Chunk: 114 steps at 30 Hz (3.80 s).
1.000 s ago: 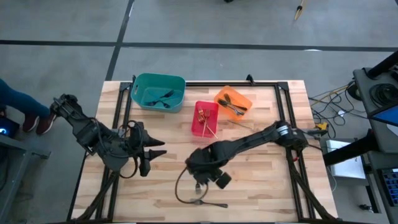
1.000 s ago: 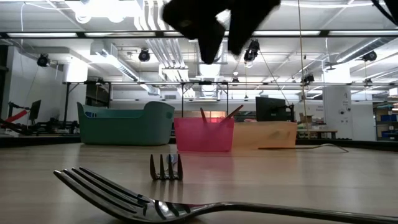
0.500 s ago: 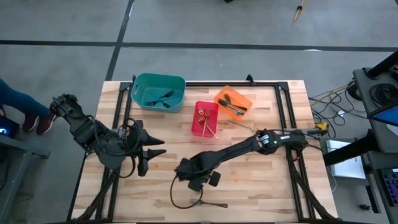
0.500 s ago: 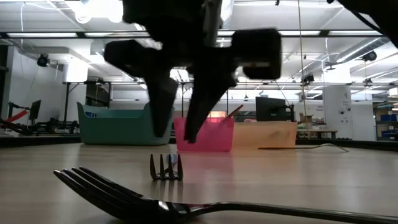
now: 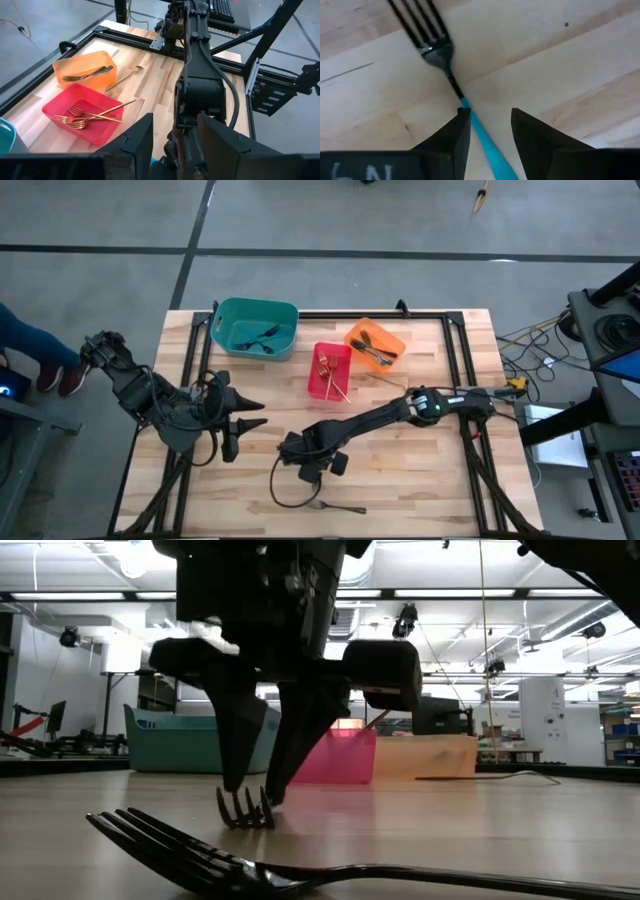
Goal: Sort silverware by color (type)
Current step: Put the blue fork into the green bin
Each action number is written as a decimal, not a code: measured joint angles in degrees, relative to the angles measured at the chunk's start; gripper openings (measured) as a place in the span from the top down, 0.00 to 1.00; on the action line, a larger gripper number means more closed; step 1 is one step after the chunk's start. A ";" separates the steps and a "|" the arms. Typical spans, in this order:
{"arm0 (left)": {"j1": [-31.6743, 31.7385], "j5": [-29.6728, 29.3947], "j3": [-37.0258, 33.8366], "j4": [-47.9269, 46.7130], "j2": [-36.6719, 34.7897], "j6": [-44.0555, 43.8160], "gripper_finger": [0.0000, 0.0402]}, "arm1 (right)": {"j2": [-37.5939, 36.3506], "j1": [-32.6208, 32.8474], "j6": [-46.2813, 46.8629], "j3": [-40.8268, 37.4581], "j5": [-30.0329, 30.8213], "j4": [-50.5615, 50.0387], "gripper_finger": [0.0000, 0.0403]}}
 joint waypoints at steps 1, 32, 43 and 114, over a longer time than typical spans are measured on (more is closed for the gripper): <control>0.00 0.00 0.00 0.02 0.00 0.20 0.67 | 0.00 -0.11 0.06 -0.22 -0.24 -0.18 0.69; 0.00 -0.04 0.00 -1.65 -4.05 -3.15 0.67 | -10.28 -1.14 55.51 -2.81 9.32 -2.16 0.98; 0.02 -4.49 3.54 -0.34 -8.74 -5.38 0.67 | -22.57 2.64 67.44 -10.84 25.64 1.72 0.98; 86.96 53.80 35.38 -17.04 16.81 49.53 0.81 | -30.42 -41.64 51.44 -15.74 -4.10 29.60 0.98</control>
